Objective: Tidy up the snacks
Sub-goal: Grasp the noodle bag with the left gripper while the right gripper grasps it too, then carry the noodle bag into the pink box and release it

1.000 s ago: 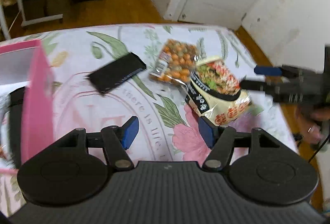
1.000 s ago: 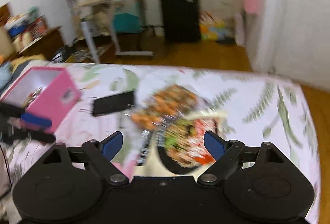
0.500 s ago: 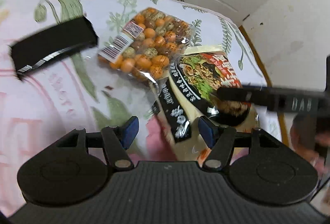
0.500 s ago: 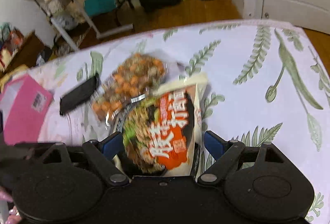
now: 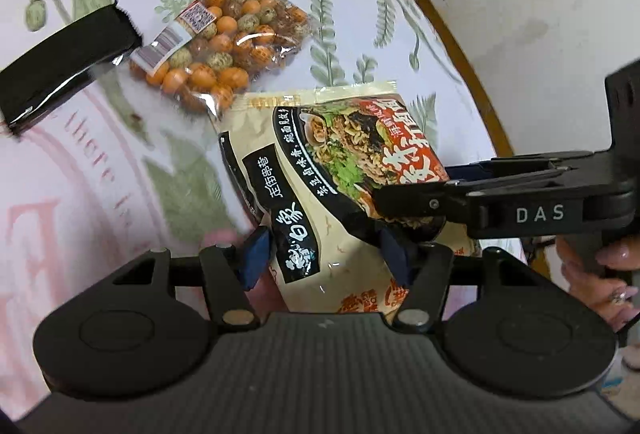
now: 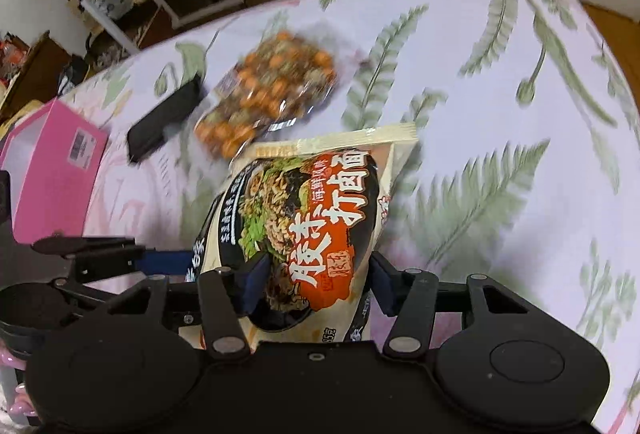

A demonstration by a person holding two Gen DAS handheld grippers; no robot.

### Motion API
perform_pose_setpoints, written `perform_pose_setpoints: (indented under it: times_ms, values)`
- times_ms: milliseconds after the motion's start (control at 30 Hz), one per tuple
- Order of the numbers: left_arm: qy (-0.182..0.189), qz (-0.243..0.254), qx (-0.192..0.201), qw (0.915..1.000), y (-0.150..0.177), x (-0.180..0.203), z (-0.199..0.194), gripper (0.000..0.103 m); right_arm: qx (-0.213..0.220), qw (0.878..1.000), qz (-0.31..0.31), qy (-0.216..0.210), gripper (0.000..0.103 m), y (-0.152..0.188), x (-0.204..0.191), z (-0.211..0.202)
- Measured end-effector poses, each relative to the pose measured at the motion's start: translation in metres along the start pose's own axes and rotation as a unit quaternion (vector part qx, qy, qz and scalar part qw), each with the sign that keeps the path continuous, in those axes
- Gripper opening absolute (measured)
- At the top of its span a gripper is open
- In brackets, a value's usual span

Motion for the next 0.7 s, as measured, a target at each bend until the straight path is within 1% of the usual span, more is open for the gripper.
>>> perform_pose_setpoints:
  times_ms: [67,167,367,533,700]
  values:
    - [-0.002,0.001,-0.022,0.9998,0.009,0.001,-0.008,0.059,-0.026,1.0,-0.004,0.002,0.059,0.008,-0.011,-0.001]
    - [-0.002,-0.002,-0.044,0.999,0.025,-0.002,-0.026,0.059,-0.046,0.999,-0.026,0.004,0.059,0.019,-0.032,-0.006]
    - [-0.027,0.002,-0.055,0.9981,0.048,-0.002,-0.067,0.059,-0.08,0.996,-0.043,-0.025,0.059,0.036,-0.065,-0.013]
    - [-0.045,0.012,-0.044,0.9979,0.065,-0.004,-0.105,0.059,-0.105,0.992,-0.051,-0.054,0.059,0.044,-0.095,-0.017]
    - [-0.06,0.007,-0.027,0.9978,0.074,-0.014,-0.144,0.059,-0.112,0.988,-0.068,-0.084,0.059,0.048,-0.128,-0.026]
Point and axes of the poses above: each gripper's, at about its wrist camera, not at the fingertips, and z roughly the way its jaws point, x to its right, y to its underside, the point moved 2 cm from there along z, roughly the way its jaws point, and after that the axes turned 2 degrees about -x, right-handed, at the moved point
